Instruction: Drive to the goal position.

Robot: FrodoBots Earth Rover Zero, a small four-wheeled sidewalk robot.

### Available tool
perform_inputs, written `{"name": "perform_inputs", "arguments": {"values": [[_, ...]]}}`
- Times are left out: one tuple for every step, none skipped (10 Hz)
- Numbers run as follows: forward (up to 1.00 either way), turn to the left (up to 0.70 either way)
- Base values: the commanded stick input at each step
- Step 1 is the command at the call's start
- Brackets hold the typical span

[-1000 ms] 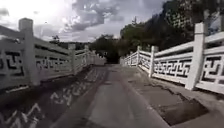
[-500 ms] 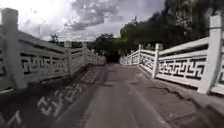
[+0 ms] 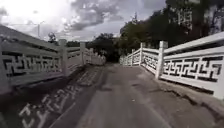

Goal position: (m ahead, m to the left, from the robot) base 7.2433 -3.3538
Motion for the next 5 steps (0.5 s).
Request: {"name": "perform_inputs", "arguments": {"values": [[0.7, 0.0], [0.7, 0.0], [0.7, 0.0], [0.7, 0.0], [0.7, 0.0]]}}
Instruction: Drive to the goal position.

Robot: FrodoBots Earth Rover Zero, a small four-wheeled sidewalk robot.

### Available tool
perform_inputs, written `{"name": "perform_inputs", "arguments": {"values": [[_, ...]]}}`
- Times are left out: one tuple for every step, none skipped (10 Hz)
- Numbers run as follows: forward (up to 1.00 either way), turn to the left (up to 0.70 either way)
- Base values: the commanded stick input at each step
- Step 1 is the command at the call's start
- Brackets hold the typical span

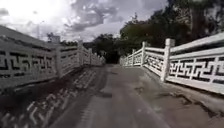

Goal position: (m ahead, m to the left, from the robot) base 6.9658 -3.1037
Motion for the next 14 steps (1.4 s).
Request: {"name": "perform_inputs", "arguments": {"values": [[0.7, 0.0], [0.7, 0.0], [0.7, 0.0], [0.7, 0.0], [0.7, 0.0], [0.7, 0.0], [0.7, 0.0], [0.7, 0.0], [0.7, 0.0], [0.7, 0.0], [0.7, 0.0], [0.7, 0.0], [0.7, 0.0], [0.7, 0.0]]}}
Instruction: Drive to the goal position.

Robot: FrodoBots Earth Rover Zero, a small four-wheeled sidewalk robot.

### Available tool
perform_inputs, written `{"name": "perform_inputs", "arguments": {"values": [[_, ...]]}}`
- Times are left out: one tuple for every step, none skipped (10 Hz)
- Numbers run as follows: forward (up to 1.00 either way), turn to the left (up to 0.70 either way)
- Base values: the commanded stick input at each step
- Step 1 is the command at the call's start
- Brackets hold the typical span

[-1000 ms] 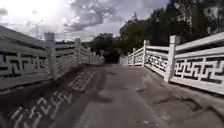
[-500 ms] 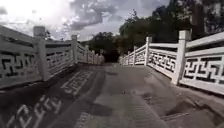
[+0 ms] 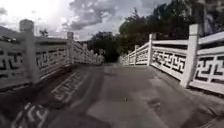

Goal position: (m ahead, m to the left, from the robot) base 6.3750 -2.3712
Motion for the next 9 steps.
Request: {"name": "perform_inputs", "arguments": {"values": [[0.7, 0.0], [0.7, 0.0], [0.7, 0.0], [0.7, 0.0], [0.7, 0.0], [0.7, 0.0], [0.7, 0.0], [0.7, 0.0], [0.7, 0.0]]}}
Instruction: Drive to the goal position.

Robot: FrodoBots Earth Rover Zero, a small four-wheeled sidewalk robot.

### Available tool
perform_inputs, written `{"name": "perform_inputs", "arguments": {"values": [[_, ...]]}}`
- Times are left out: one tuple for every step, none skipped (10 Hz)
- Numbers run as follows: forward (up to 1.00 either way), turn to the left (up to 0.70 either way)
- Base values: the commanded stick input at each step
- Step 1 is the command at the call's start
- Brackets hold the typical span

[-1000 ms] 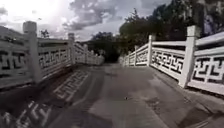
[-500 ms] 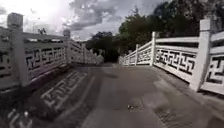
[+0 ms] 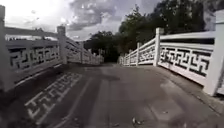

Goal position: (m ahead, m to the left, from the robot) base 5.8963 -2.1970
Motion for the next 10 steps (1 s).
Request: {"name": "perform_inputs", "arguments": {"values": [[0.7, 0.0], [0.7, 0.0], [0.7, 0.0], [0.7, 0.0], [0.7, 0.0], [0.7, 0.0], [0.7, 0.0], [0.7, 0.0], [0.7, 0.0], [0.7, 0.0]]}}
